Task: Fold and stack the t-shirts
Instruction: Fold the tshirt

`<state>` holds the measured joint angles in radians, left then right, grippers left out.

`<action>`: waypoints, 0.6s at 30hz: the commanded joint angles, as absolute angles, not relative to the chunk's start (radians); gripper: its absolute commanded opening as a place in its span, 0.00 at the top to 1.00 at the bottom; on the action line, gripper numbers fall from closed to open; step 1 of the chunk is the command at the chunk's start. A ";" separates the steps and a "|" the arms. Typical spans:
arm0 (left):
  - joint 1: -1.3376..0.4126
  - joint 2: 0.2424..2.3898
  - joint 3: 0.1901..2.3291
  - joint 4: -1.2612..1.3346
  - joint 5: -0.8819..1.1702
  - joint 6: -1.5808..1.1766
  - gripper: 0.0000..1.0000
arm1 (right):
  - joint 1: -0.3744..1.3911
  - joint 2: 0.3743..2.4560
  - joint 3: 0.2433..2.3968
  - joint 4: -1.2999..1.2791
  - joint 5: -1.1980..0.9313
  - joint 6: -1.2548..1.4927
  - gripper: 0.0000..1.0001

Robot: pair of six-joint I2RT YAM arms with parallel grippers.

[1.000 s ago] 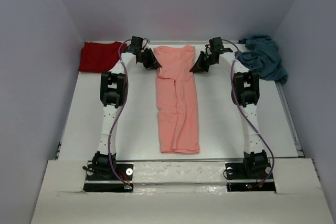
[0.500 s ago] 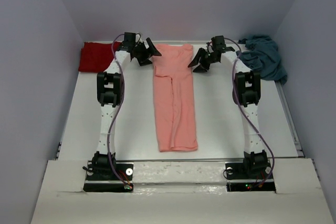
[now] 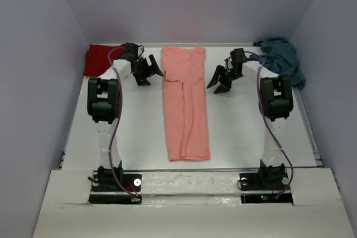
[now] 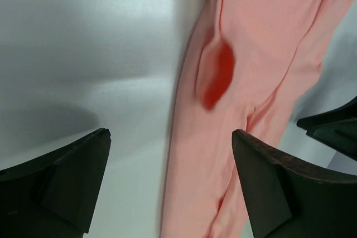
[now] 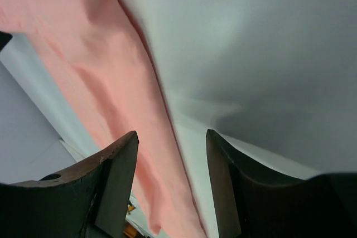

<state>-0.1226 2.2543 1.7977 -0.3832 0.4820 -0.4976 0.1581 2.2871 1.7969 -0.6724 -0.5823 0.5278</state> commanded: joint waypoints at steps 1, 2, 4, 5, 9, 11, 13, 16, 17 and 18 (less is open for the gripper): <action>-0.129 1.995 1.594 -0.433 0.456 -0.454 0.01 | 0.153 2.080 1.582 -0.693 -0.592 0.451 0.43; -0.135 1.958 1.494 -0.433 0.454 -0.459 0.01 | 0.153 2.044 1.530 -0.693 -0.606 0.446 0.43; -0.153 1.842 1.345 -0.434 0.451 -0.475 0.01 | 0.153 1.926 1.376 -0.690 -0.618 0.443 0.43; -0.161 1.804 1.344 -0.437 0.446 -0.485 0.01 | 0.153 1.884 1.327 -0.689 -0.618 0.443 0.43; -0.247 1.591 1.079 -0.420 0.456 -0.546 0.01 | 0.210 1.703 1.111 -0.703 -0.646 0.466 0.44; -0.296 1.543 0.985 -0.413 0.456 -0.589 0.01 | 0.282 1.625 1.010 -0.704 -0.637 0.480 0.44; -0.371 1.488 0.918 -0.411 0.440 -0.623 0.01 | 0.348 1.556 0.927 -0.689 -0.632 0.520 0.44; -0.438 1.422 0.849 -0.399 0.434 -0.686 0.01 | 0.386 1.461 0.836 -0.661 -0.627 0.577 0.44; -0.448 1.408 0.833 -0.391 0.440 -0.701 0.01 | 0.387 1.441 0.821 -0.658 -0.632 0.587 0.44; -0.457 1.390 0.816 -0.384 0.446 -0.715 0.01 | 0.400 1.421 0.805 -0.655 -0.632 0.595 0.44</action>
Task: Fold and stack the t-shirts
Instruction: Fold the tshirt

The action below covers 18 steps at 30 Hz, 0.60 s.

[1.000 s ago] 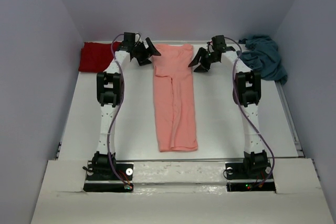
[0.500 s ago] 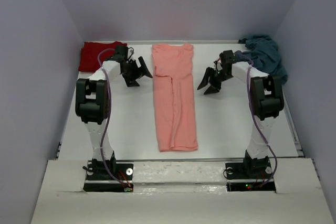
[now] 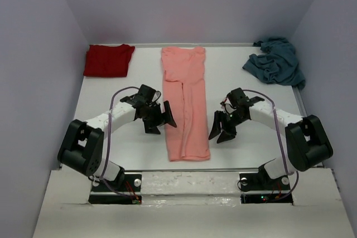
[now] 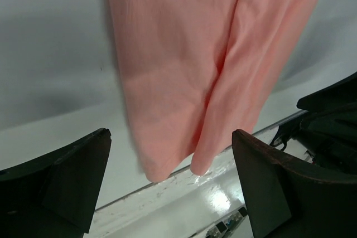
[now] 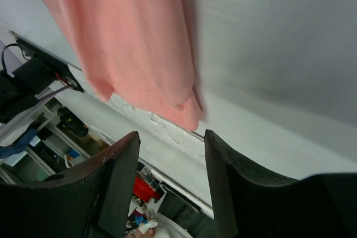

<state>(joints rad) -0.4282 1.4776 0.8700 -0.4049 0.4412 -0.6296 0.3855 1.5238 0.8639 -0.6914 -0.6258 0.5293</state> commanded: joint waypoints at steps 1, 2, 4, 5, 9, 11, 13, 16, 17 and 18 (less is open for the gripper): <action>-0.465 1.362 0.802 -0.377 0.451 -0.738 0.01 | 0.413 1.404 0.792 -0.657 -0.632 0.609 0.45; -0.480 1.352 0.775 -0.373 0.454 -0.747 0.01 | 0.413 1.390 0.778 -0.661 -0.634 0.612 0.45; -0.497 1.327 0.756 -0.368 0.457 -0.759 0.01 | 0.423 1.347 0.740 -0.663 -0.630 0.624 0.45; -0.503 1.322 0.746 -0.370 0.456 -0.761 0.01 | 0.423 1.335 0.726 -0.663 -0.626 0.629 0.45; -0.532 1.310 0.745 -0.370 0.446 -0.775 0.01 | 0.436 1.284 0.692 -0.658 -0.627 0.655 0.46; -0.541 1.319 0.759 -0.365 0.442 -0.779 0.01 | 0.465 1.278 0.699 -0.655 -0.641 0.679 0.46; -0.558 1.344 0.770 -0.365 0.442 -0.779 0.01 | 0.491 1.293 0.721 -0.653 -0.647 0.698 0.47; -0.572 1.373 0.781 -0.364 0.431 -0.781 0.01 | 0.537 1.305 0.738 -0.643 -0.630 0.727 0.47; -0.574 1.377 0.781 -0.361 0.431 -0.784 0.01 | 0.546 1.307 0.741 -0.635 -0.627 0.736 0.47; -0.575 1.388 0.778 -0.354 0.433 -0.788 0.01 | 0.566 1.310 0.747 -0.631 -0.618 0.750 0.47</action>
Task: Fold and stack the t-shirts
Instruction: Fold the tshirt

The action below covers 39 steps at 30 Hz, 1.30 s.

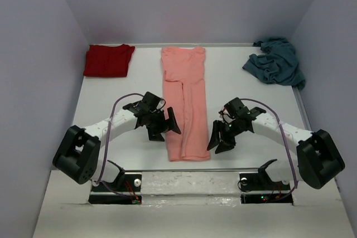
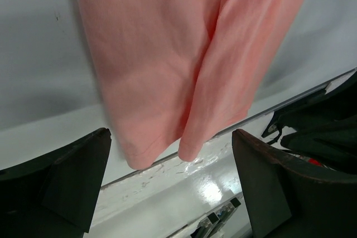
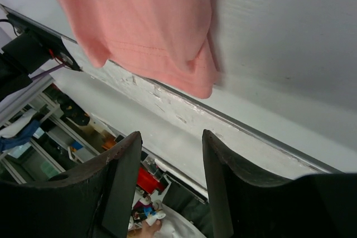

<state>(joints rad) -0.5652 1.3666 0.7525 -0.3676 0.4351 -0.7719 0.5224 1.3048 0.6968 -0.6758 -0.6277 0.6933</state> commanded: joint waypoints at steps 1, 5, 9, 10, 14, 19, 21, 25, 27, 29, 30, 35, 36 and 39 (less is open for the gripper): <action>-0.577 1.394 0.775 -0.348 0.434 -0.790 0.01 | 0.566 1.315 0.749 -0.621 -0.614 0.755 0.47; -0.584 1.414 0.772 -0.325 0.445 -0.796 0.01 | 0.606 1.357 0.742 -0.598 -0.620 0.770 0.47; -0.592 1.440 0.781 -0.319 0.457 -0.787 0.01 | 0.629 1.410 0.756 -0.581 -0.603 0.772 0.48; -0.594 1.446 0.785 -0.319 0.459 -0.784 0.01 | 0.644 1.423 0.768 -0.578 -0.597 0.773 0.49; -0.597 1.456 0.790 -0.324 0.463 -0.779 0.01 | 0.693 1.502 0.802 -0.575 -0.578 0.769 0.49; -0.595 1.474 0.793 -0.336 0.465 -0.762 0.01 | 0.713 1.566 0.825 -0.561 -0.560 0.772 0.51; -0.597 1.476 0.796 -0.345 0.465 -0.755 0.01 | 0.713 1.594 0.831 -0.558 -0.558 0.772 0.51; -0.597 1.489 0.805 -0.360 0.465 -0.736 0.01 | 0.724 1.617 0.845 -0.560 -0.549 0.775 0.50; -0.597 1.496 0.813 -0.365 0.465 -0.730 0.01 | 0.733 1.620 0.856 -0.577 -0.539 0.775 0.50; -0.595 1.508 0.819 -0.370 0.465 -0.723 0.01 | 0.742 1.631 0.871 -0.597 -0.512 0.772 0.53; -0.597 1.511 0.825 -0.371 0.465 -0.719 0.01 | 0.742 1.635 0.876 -0.604 -0.497 0.770 0.55; -0.597 1.549 0.856 -0.414 0.442 -0.695 0.01 | 0.778 1.667 0.929 -0.672 -0.428 0.756 0.62; -0.595 1.554 0.864 -0.422 0.434 -0.686 0.01 | 0.778 1.666 0.933 -0.676 -0.422 0.756 0.65; -0.597 1.574 0.877 -0.452 0.401 -0.667 0.01 | 0.787 1.667 0.939 -0.698 -0.397 0.755 0.66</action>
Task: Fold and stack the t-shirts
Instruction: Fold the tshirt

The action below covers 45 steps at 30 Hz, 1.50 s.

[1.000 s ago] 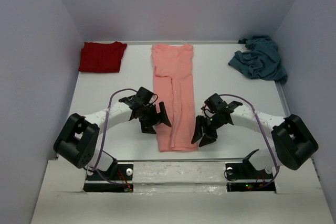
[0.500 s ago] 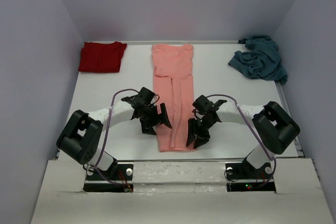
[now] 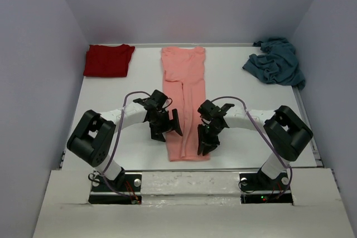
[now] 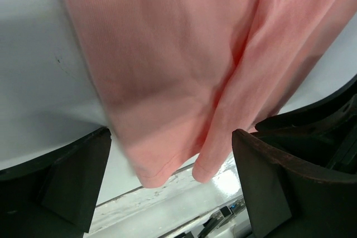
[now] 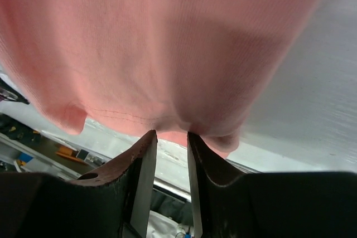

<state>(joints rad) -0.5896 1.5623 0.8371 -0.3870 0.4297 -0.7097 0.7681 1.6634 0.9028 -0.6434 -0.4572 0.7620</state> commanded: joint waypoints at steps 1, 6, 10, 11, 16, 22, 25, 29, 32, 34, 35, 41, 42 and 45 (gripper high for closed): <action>-0.597 1.586 0.880 -0.459 0.393 -0.663 0.01 | 0.787 1.667 0.940 -0.703 -0.393 0.753 0.66; -0.597 1.626 0.877 -0.505 0.361 -0.641 0.01 | 0.805 1.684 0.956 -0.745 -0.353 0.749 0.65; -0.595 1.629 0.867 -0.497 0.362 -0.638 0.01 | 0.805 1.692 0.954 -0.761 -0.344 0.746 0.76; -0.597 1.632 0.865 -0.495 0.364 -0.637 0.01 | 0.805 1.693 0.954 -0.767 -0.341 0.747 0.81; -0.597 1.649 0.868 -0.497 0.367 -0.627 0.01 | 0.805 1.707 0.957 -0.776 -0.336 0.738 0.96; -0.595 1.655 0.864 -0.496 0.367 -0.621 0.01 | 0.805 1.701 0.971 -0.822 -0.281 0.733 1.00; -0.597 1.658 0.862 -0.494 0.367 -0.620 0.01 | 0.805 1.701 0.971 -0.838 -0.270 0.727 1.00; -0.597 1.661 0.862 -0.495 0.367 -0.615 0.01 | 0.805 1.703 0.959 -0.845 -0.261 0.723 1.00; -0.595 1.661 0.856 -0.494 0.367 -0.614 0.01 | 0.805 1.706 0.953 -0.844 -0.265 0.716 1.00; -0.597 1.661 0.851 -0.492 0.367 -0.615 0.01 | 0.805 1.709 0.957 -0.845 -0.267 0.713 1.00; -0.595 1.663 0.851 -0.494 0.367 -0.615 0.01 | 0.805 1.707 0.960 -0.844 -0.270 0.710 1.00; -0.597 1.579 0.900 -0.561 0.367 -0.629 0.01 | 0.805 1.672 1.005 -0.857 -0.285 0.712 1.00; -0.597 1.565 0.911 -0.580 0.364 -0.630 0.01 | 0.805 1.677 1.008 -0.857 -0.287 0.710 1.00; -0.595 1.513 0.949 -0.661 0.359 -0.623 0.04 | 0.805 1.703 1.009 -0.856 -0.299 0.690 1.00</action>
<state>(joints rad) -0.5900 1.5970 0.8921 -0.5335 0.3859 -0.6495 0.7944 1.7020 0.9749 -0.8303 -0.3054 0.7147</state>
